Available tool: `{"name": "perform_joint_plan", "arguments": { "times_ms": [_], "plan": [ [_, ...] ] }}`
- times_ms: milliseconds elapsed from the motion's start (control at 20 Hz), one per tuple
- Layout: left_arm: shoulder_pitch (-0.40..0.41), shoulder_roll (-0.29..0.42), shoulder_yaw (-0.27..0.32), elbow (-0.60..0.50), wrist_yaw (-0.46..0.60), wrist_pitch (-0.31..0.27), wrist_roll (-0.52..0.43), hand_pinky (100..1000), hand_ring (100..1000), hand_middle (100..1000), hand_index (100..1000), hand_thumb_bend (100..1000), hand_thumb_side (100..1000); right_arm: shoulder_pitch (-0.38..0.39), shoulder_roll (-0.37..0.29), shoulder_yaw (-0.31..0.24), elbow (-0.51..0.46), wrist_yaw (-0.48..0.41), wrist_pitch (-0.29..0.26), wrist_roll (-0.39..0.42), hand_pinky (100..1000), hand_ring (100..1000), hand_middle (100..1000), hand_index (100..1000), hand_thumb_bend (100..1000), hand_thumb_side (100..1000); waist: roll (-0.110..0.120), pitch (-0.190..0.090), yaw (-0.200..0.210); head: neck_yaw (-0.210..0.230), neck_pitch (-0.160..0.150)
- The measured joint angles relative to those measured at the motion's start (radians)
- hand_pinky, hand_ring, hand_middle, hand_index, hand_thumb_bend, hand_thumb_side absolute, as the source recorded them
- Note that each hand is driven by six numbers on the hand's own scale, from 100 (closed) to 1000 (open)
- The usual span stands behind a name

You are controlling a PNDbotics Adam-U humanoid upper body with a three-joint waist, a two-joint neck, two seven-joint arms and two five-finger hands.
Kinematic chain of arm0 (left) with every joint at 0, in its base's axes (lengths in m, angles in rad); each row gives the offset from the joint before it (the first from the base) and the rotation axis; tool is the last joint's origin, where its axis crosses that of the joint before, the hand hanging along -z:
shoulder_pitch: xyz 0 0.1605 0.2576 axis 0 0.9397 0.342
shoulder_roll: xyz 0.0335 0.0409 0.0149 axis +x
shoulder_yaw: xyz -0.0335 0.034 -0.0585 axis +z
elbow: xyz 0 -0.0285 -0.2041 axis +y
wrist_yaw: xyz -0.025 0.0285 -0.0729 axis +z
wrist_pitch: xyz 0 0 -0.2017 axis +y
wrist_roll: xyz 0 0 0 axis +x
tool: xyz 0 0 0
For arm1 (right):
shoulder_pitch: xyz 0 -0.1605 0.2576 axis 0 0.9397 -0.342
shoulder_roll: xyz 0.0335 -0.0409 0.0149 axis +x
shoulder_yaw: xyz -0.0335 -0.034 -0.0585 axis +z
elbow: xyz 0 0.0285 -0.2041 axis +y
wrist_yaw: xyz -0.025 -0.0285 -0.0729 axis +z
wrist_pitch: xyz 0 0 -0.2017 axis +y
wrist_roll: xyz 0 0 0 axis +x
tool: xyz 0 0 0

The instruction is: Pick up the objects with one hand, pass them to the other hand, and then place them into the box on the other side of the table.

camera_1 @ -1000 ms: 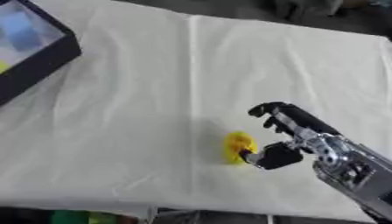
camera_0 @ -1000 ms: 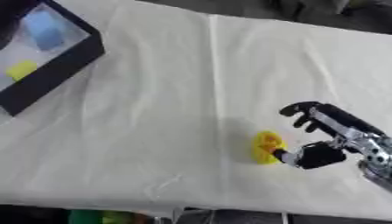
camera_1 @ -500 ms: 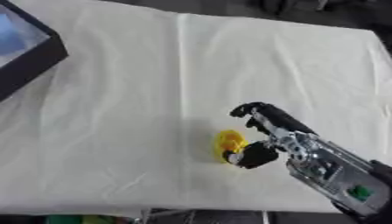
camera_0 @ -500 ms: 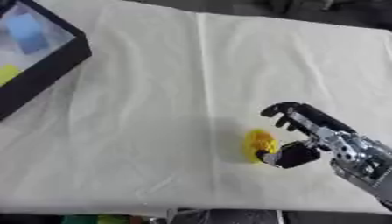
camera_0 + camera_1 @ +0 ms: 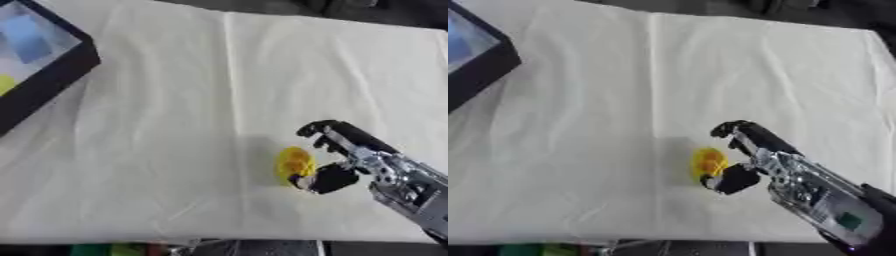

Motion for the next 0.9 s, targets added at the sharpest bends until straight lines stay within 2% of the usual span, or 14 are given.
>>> {"name": "perform_joint_plan", "arguments": {
  "times_ms": [500,850,900],
  "plan": [
    [-0.002,-0.004,0.005,0.000,0.000,-0.005,0.007,972,1000,627,854,100,746,0.008,0.010,-0.011,0.000,0.025,0.061,0.008,785,794,821,850,467,130,0.008,0.016,0.016,-0.015,-0.013],
    [-0.003,-0.010,0.005,0.000,0.000,-0.007,0.010,972,1000,627,854,100,746,0.009,0.010,-0.019,0.000,0.032,0.074,0.000,785,794,821,850,467,130,0.012,0.018,0.019,-0.028,-0.018],
    [-0.003,-0.010,0.005,0.000,0.000,-0.007,0.010,973,1000,625,853,100,746,0.011,0.010,-0.019,0.000,0.033,0.074,0.000,791,793,791,835,430,120,0.012,0.020,0.021,-0.031,-0.019]
  ]
}}
